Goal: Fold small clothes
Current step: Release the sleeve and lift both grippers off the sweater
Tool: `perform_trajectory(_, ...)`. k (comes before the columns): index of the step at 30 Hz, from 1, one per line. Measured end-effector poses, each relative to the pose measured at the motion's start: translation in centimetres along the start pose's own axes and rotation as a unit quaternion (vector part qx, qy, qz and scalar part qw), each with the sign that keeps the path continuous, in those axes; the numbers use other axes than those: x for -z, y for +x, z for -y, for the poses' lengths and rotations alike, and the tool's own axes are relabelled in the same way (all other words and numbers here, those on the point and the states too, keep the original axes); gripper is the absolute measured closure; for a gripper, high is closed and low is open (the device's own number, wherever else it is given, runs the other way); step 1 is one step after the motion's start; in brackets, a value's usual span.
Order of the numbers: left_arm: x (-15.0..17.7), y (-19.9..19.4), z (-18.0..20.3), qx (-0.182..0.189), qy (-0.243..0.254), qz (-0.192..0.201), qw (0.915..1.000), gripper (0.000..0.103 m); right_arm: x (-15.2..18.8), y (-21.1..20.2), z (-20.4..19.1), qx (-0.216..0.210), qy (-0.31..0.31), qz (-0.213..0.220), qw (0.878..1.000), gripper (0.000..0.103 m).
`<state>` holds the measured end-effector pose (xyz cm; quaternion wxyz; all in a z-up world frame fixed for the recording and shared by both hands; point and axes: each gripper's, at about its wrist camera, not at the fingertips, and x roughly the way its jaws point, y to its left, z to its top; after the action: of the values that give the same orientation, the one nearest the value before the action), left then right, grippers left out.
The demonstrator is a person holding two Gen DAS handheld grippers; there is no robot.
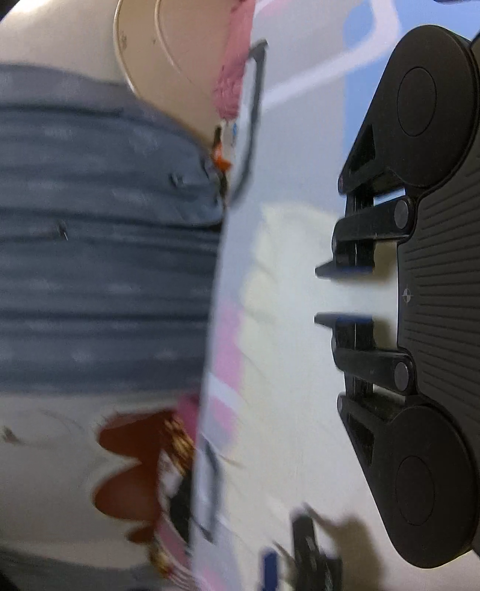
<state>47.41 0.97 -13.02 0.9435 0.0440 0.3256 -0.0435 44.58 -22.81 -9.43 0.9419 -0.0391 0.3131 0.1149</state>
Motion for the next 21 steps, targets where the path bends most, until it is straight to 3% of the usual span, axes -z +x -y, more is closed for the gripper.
perform_trajectory(3,0.7,-1.7,-1.7,-0.005,-0.045,0.018,0.9988,0.027,1.9,-0.3,0.2,0.031,-0.008,-0.006,0.999,0.061)
perform_trajectory(7,1.4,-0.7,-1.8,-0.008,-0.033,-0.006,0.9994,0.017,2.0,-1.6,0.1,0.026,0.019,0.013,0.999,0.061)
perform_trajectory(8,1.3,-0.8,-1.8,-0.008,-0.031,-0.006,0.9995,0.017,2.2,-0.5,-0.1,0.03,0.02,-0.016,0.999,0.061)
perform_trajectory(12,1.5,-3.1,-3.6,0.0,-0.056,0.009,0.9984,0.018,1.5,-1.3,-0.6,0.038,0.035,-0.007,0.999,0.061)
perform_trajectory(14,2.2,-4.1,-5.5,-0.007,-0.073,0.012,0.9973,0.02,1.3,-2.5,-0.8,0.031,0.045,0.009,0.998,0.061)
perform_trajectory(17,3.7,-6.3,-9.2,-0.033,-0.098,0.016,0.9946,0.024,1.6,-2.9,-0.9,0.025,0.071,-0.003,0.997,0.061)
perform_trajectory(21,5.4,-8.9,-16.3,-0.08,-0.153,0.02,0.9847,0.024,2.1,-3.5,-1.3,0.022,0.104,-0.006,0.994,0.061)
